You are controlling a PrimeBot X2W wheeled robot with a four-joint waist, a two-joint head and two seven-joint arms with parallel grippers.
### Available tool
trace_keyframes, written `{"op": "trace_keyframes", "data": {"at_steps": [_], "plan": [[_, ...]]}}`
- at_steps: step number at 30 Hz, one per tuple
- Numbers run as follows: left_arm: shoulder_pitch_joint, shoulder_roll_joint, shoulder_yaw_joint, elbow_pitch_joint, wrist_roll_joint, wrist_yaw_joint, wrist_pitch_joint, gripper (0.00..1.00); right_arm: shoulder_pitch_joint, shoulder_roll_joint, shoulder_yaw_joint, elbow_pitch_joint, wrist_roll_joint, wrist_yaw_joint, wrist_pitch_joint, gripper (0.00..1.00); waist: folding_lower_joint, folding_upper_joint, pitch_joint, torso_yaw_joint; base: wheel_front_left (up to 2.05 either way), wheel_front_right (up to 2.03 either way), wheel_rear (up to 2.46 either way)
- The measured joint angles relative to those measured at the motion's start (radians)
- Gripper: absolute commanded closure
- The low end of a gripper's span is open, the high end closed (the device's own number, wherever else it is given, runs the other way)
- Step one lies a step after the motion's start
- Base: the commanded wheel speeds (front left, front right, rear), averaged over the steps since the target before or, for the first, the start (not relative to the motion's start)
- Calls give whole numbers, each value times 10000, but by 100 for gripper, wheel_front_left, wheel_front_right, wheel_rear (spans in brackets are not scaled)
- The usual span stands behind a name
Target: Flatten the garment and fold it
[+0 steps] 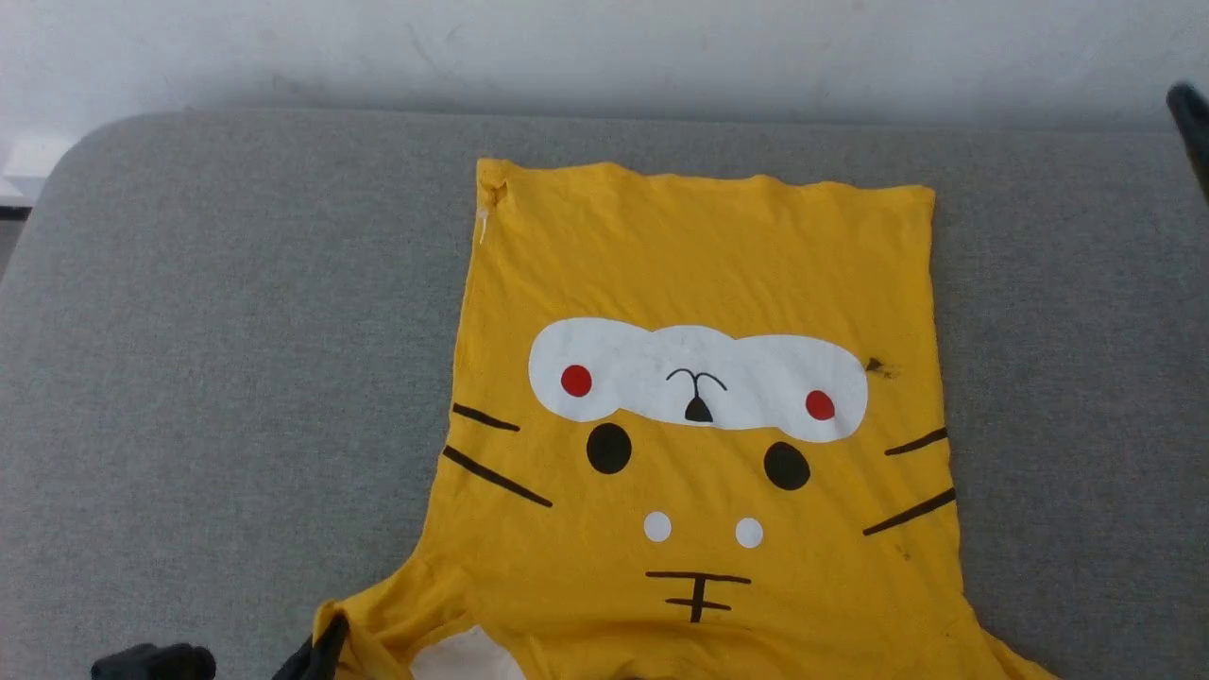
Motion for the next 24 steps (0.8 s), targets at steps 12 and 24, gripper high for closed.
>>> {"op": "trace_keyframes", "data": {"at_steps": [12, 24], "plan": [[-1747, -146, -769, -198, 504, -416, -134, 100, -4507, 1074, -320, 5043, -4046, -2, 846, 0, 1, 0, 1962, 779, 0, 0, 0], [-2407, -311, -1047, 257, 514, -688, -351, 100, -4372, 1868, -1870, 6222, -5708, -2, 1898, 0, -1, 0, 3304, 1773, 0, 0, 0]]}}
